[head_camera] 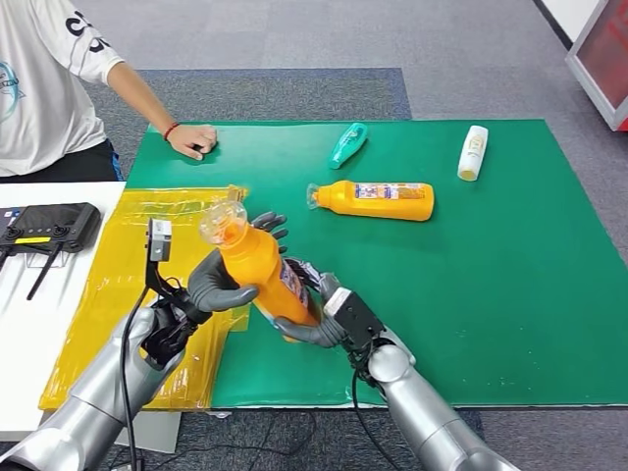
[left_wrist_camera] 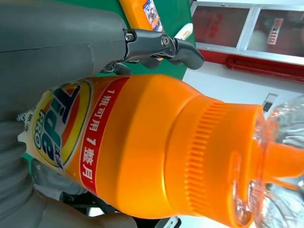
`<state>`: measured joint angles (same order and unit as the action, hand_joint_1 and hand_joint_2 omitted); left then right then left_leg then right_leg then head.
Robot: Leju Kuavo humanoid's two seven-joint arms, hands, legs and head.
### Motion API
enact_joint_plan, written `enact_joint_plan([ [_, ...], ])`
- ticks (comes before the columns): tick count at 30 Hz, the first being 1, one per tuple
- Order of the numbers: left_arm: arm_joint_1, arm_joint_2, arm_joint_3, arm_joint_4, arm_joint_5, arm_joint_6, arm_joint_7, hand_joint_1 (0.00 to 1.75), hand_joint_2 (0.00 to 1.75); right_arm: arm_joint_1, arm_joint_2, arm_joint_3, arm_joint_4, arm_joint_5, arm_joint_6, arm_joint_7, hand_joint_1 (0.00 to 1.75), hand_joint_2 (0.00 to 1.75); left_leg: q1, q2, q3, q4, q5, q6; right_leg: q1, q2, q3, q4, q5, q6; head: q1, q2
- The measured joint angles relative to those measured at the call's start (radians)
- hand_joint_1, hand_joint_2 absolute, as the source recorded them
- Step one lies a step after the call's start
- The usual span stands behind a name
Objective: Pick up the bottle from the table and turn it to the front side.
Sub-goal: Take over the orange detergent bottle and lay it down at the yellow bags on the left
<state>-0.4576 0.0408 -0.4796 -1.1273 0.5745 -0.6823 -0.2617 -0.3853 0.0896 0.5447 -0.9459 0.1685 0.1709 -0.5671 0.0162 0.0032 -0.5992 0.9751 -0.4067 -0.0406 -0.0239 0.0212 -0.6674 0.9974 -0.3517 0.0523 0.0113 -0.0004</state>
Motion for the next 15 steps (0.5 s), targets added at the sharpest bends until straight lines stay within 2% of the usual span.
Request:
enact_joint_plan([
  [15,0.000,0.000,0.005,0.000,-0.014,-0.001,0.000,0.00,1.75,0.003,0.003,0.002,-0.011,0.017,0.003,0.007,1.75,1.75,0.000,0.000,0.000,0.000,0.000,0.000,0.000,0.000,0.000,0.000,0.000,0.000,0.000,0.000],
])
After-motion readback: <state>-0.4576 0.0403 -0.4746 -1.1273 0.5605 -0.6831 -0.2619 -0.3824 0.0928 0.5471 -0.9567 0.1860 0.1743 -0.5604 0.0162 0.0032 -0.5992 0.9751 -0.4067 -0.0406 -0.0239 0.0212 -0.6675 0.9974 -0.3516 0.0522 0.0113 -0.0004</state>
